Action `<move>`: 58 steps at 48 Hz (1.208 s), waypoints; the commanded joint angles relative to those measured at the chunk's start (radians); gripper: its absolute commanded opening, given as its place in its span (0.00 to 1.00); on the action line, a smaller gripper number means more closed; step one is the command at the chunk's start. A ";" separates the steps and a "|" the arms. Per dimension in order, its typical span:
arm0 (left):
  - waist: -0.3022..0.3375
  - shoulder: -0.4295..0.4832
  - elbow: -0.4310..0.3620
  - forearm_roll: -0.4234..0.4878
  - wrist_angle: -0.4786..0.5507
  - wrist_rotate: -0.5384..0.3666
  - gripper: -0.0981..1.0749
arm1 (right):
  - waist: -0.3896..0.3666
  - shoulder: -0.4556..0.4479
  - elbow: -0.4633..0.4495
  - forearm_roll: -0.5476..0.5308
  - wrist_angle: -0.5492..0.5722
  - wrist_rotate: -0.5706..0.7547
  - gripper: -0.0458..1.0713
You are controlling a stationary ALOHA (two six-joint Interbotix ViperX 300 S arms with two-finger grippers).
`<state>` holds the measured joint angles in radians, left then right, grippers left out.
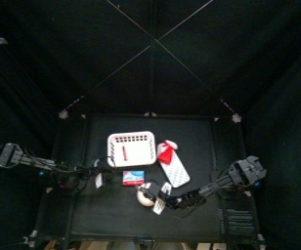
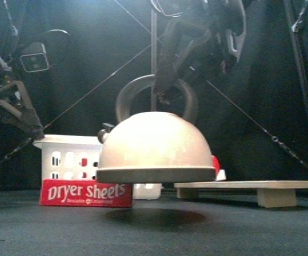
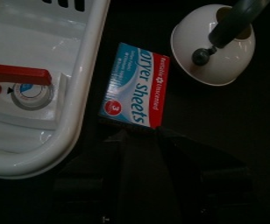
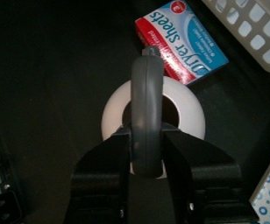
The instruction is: Place kettle in basket
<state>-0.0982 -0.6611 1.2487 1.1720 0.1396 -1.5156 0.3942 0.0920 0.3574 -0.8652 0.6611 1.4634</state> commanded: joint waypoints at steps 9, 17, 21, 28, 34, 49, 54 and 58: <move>0.002 0.000 -0.011 0.000 -0.002 0.000 0.72 | -0.078 -0.100 -0.031 -0.051 -0.005 -0.040 0.57; 0.002 0.000 -0.011 0.000 -0.002 0.000 0.72 | -0.176 -0.156 -0.037 -0.095 -0.005 -0.038 0.57; 0.002 0.000 -0.011 0.000 -0.002 0.000 0.73 | -0.229 -0.167 -0.038 -0.155 -0.009 -0.038 0.57; 0.002 0.000 -0.009 -0.002 -0.002 0.000 0.72 | -0.301 -0.172 -0.063 -0.241 -0.044 -0.035 0.57; 0.003 0.000 -0.009 -0.002 -0.002 -0.002 0.72 | -0.357 -0.170 -0.104 -0.250 -0.095 -0.037 0.57; 0.003 0.000 -0.008 -0.002 -0.002 -0.002 0.72 | -0.502 -0.071 -0.120 -0.245 -0.196 -0.032 0.57; 0.006 0.000 -0.006 -0.002 -0.002 -0.002 0.73 | -0.538 -0.026 -0.127 -0.244 -0.253 -0.032 0.57; 0.008 0.000 -0.005 -0.002 -0.002 -0.002 0.72 | -0.563 0.003 -0.137 -0.244 -0.276 -0.031 0.57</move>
<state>-0.0951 -0.6611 1.2533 1.1704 0.1396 -1.5156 -0.1473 0.0966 0.2592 -1.1075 0.4126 1.4297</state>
